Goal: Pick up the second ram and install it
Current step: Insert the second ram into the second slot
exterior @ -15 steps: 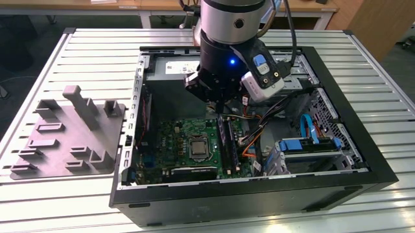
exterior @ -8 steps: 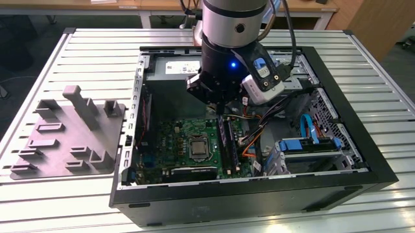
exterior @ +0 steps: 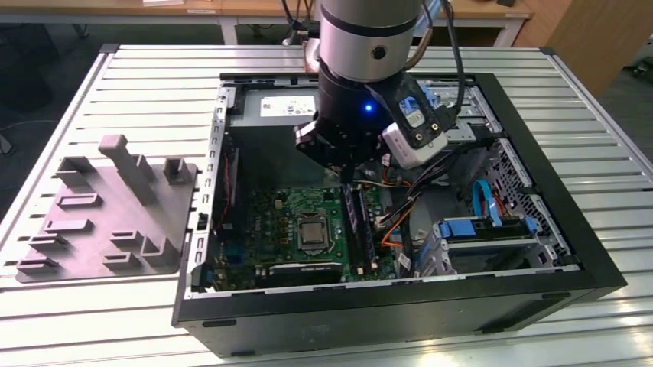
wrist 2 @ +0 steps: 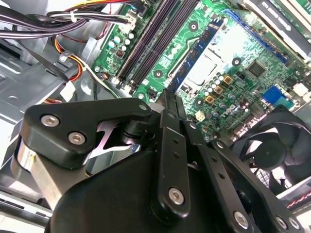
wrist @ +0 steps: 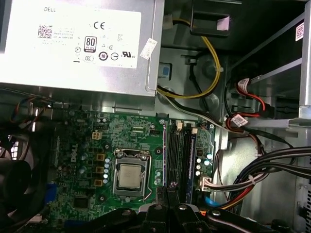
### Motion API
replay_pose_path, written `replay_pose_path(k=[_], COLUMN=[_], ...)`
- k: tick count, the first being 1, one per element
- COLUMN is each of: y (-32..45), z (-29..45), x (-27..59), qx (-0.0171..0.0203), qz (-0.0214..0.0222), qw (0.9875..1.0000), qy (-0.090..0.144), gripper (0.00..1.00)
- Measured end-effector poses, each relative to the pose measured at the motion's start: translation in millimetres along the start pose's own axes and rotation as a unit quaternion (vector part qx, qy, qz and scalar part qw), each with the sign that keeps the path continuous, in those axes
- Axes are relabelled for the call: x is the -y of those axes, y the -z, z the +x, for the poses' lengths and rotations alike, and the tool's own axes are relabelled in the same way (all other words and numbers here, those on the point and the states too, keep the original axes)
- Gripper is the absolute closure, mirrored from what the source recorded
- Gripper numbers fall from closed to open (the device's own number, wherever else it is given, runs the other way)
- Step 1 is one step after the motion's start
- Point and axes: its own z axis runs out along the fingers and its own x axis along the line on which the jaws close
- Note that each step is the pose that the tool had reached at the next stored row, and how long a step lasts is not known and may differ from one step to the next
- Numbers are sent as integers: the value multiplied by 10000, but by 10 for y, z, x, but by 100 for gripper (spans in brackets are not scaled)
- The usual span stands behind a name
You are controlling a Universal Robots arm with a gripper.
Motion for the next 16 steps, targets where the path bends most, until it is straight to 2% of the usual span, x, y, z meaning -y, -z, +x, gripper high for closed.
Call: replay_pose_path(k=[5,16], y=[-52,-140], z=[-26,-31], x=[4,9], qx=[-11,-22], qz=[-2,-2], qw=[10000,10000], qy=[79,66], gripper=[89,89])
